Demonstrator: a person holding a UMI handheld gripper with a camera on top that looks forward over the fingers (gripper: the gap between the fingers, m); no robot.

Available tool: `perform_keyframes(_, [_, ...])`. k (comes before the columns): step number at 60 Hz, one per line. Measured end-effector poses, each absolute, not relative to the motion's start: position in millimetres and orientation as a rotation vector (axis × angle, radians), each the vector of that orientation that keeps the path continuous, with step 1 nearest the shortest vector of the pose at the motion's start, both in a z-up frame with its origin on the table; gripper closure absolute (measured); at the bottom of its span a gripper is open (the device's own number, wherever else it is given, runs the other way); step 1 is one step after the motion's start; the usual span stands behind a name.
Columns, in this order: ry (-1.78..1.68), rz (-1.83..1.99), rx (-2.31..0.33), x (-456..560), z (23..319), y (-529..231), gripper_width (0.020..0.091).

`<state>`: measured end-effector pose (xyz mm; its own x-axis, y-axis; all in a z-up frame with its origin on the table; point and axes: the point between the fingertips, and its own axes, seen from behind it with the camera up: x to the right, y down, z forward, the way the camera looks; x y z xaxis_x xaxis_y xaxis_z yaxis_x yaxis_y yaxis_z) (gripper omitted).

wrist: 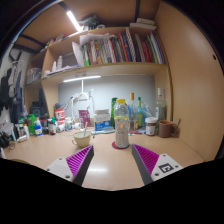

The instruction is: Pour water

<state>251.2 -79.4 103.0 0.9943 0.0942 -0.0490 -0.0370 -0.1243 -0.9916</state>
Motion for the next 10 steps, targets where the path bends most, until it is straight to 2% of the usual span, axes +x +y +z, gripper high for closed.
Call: perform_keyframes(10, [-0.123,0.092,-1.707,236.9,84.4,-132.6,0.0255])
